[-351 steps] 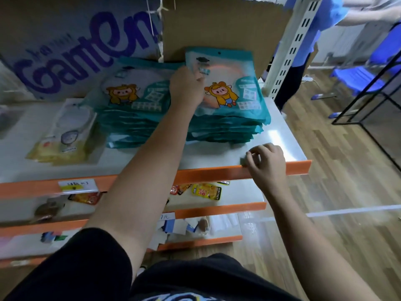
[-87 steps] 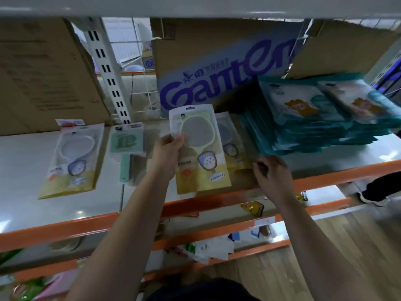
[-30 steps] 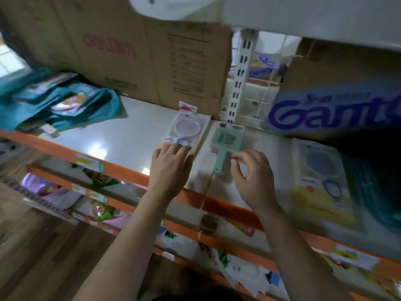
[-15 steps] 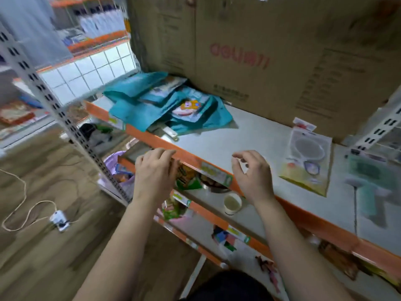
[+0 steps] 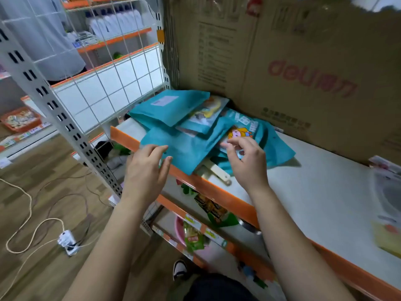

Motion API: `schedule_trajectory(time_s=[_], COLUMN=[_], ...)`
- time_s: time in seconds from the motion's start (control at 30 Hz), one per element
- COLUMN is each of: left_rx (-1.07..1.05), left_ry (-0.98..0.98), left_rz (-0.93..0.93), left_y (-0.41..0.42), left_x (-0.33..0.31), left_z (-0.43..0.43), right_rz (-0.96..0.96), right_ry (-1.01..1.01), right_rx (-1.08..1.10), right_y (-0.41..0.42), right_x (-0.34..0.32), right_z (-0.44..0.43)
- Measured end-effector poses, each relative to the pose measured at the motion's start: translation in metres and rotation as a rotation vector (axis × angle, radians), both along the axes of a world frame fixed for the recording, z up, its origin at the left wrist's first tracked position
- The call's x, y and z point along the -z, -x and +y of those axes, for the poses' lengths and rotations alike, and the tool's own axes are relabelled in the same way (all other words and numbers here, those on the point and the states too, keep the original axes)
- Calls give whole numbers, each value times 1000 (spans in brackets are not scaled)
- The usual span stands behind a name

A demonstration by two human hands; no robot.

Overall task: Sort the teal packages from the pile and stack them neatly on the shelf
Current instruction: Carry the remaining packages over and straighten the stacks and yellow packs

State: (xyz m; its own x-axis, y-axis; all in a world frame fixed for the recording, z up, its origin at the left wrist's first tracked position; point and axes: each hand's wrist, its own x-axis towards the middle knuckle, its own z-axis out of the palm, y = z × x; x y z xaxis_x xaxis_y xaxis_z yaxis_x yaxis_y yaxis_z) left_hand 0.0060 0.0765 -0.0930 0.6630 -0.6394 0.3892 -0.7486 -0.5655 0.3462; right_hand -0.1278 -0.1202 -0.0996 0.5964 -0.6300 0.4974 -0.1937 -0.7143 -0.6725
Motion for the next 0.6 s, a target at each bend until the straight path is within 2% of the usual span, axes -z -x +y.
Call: schedule_trajectory(time_s=[0.27,0.37,0.6], left_rx=[70,125,225], left_ry=[-55,-80,8], left_rz=[25,92,245], left_y=[-108,-135,-194], left_x=[-9,0,7], left_z=[-25,-36,-68], right_rz=[-69,-56,-14], right_ry=[55,63,67], right_rx=[114,127,242], right_y=[-94,-106,-102], right_x=[-14,-13,-3], right_z=[-24,-30,-37])
